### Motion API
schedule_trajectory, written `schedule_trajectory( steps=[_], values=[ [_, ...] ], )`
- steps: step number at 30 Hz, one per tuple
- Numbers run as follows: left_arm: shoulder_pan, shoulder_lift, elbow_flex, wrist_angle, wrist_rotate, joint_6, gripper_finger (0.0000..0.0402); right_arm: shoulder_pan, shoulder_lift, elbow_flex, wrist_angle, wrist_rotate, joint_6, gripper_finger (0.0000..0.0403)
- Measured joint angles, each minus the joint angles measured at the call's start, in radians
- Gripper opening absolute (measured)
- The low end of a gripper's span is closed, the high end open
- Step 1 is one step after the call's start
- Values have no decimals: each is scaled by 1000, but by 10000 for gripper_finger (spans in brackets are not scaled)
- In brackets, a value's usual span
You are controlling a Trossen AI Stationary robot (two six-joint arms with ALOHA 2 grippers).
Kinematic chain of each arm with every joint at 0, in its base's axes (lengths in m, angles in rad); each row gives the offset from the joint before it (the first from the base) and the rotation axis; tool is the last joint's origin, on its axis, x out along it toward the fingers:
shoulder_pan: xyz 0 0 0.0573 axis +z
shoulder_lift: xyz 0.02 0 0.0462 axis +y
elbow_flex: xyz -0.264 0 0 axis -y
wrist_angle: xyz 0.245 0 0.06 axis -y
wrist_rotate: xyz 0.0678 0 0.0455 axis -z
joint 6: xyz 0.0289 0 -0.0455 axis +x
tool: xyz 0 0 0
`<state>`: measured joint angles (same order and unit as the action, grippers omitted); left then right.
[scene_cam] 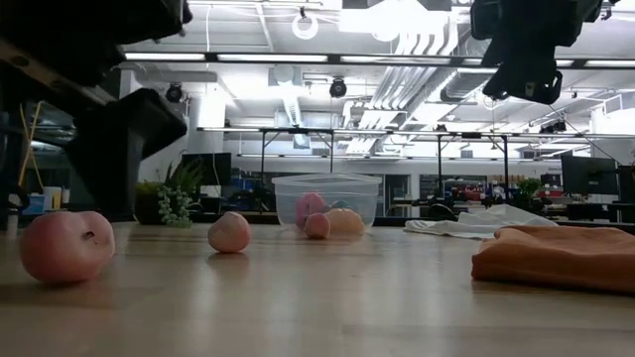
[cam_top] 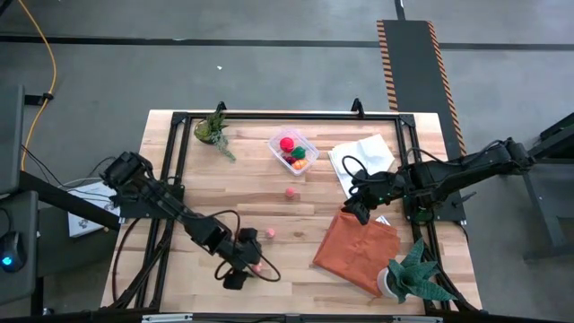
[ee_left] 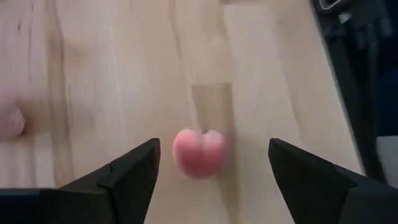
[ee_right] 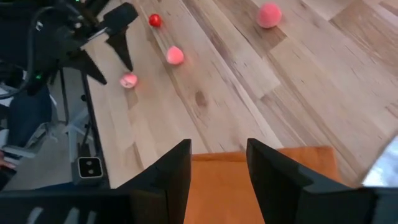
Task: Pick and placing Produce into tupperware
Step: Put the bottom pink peach into the transparent bin
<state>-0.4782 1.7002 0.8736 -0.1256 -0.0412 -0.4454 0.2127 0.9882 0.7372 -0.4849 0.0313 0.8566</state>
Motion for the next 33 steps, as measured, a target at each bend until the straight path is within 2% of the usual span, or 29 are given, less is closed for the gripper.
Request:
schedule_trajectory(
  steps=[9,22,33],
  values=[
    [0,26,-2,22,-5,7,269,0,0,0,-4,9,0,144],
    [0,26,-3,18,-39,7,268,0,0,0,-5,22,-2,144],
    [0,26,-3,19,-40,80,258,0,0,0,-5,23,-10,144]
  ],
)
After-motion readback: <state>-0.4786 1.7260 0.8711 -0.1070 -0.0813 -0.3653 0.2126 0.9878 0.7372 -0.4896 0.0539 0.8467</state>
